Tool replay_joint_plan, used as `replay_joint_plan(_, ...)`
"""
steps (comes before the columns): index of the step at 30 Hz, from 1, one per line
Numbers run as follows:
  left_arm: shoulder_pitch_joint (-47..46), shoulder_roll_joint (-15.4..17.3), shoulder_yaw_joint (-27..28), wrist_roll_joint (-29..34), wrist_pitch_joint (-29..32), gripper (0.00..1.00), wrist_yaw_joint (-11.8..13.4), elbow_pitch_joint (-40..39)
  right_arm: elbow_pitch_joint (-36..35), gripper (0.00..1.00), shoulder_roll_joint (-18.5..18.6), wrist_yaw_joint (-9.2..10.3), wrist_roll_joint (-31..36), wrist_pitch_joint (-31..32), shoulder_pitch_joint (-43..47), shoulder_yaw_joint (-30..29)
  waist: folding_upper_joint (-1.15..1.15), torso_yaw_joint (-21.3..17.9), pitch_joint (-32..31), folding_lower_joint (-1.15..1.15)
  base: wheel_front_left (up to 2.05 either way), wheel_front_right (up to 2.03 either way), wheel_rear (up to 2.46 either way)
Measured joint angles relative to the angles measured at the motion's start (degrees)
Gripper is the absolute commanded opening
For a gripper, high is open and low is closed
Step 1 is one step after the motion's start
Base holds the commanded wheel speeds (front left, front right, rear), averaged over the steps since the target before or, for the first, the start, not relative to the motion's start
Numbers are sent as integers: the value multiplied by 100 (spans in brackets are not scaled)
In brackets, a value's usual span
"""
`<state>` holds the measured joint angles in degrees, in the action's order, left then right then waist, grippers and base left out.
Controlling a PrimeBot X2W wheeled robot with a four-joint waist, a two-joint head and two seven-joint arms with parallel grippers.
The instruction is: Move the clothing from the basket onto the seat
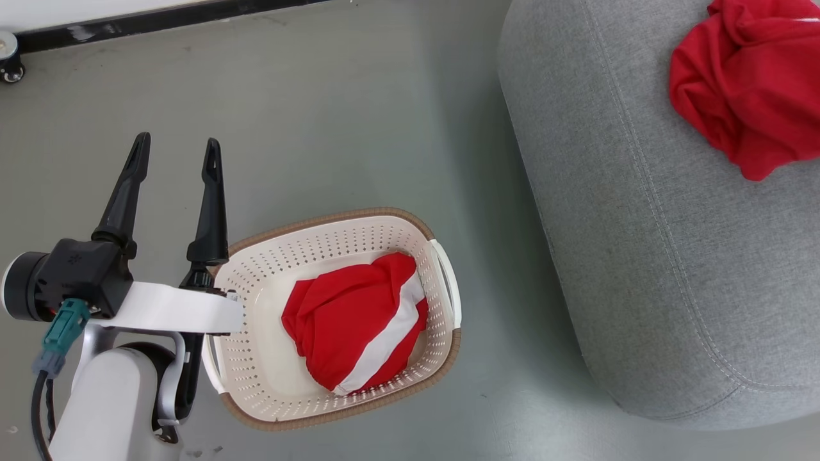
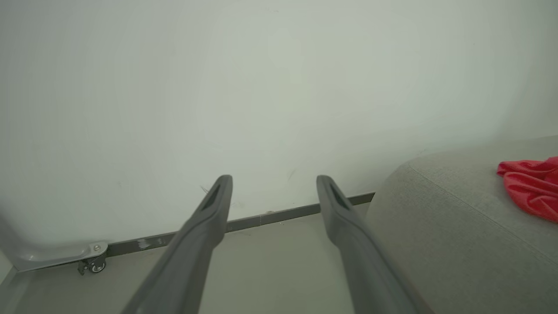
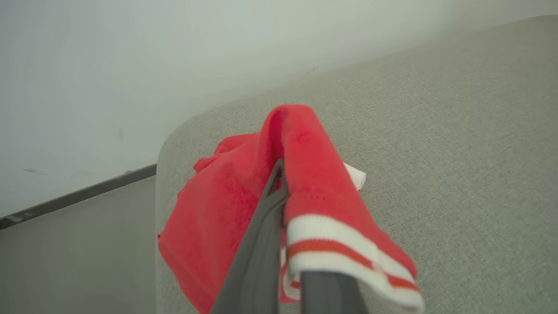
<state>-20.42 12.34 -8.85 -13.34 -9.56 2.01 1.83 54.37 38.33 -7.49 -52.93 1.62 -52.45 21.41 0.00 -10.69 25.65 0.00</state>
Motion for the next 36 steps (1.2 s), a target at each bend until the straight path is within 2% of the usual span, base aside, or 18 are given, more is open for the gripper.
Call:
replay_joint_plan(6, 0, -7, 13, -1, -11, 100, 1, 38, 41, 0, -200, 0, -64, 125, 113, 104, 0, -16, -15, 0, 0, 0, 0)
replay_joint_plan(16, -1, -38, 7, -10, -62, 100, 1, 142, 176, 0, -250, 0, -172, 156, 336, 100, 0, -41, -52, 0, 0, 0, 0)
replay_joint_plan(17, -1, -42, 5, -10, -63, 100, 1, 147, 193, 13, -255, 0, -192, 153, 339, 87, 0, -44, -56, 0, 0, 0, 0)
replay_joint_plan(18, -1, -47, 5, -10, -64, 100, 1, 154, 210, 34, -260, 0, -214, 135, 339, 67, 0, -46, -59, 0, 0, 0, 0)
replay_joint_plan(19, -1, -47, 5, -10, -73, 100, 1, 163, 218, 49, -266, 0, -214, 118, 339, 58, 0, -49, -63, 0, 0, 0, 0)
replay_joint_plan(20, -1, -47, 5, -10, -109, 100, 1, 172, 229, 84, -276, 0, -214, 103, 340, 51, 0, -53, -67, 0, 0, 0, 0)
replay_joint_plan(21, -1, -51, 5, -10, -109, 100, 1, 177, 250, 100, -290, 0, -218, 92, 343, 41, 0, -56, -72, 0, 0, 0, 0)
replay_joint_plan(36, -2, -204, -1, -80, -243, 100, 1, 357, 123, 100, -363, -1, -345, -71, 900, 116, 0, -135, -190, 0, 0, 0, 0)
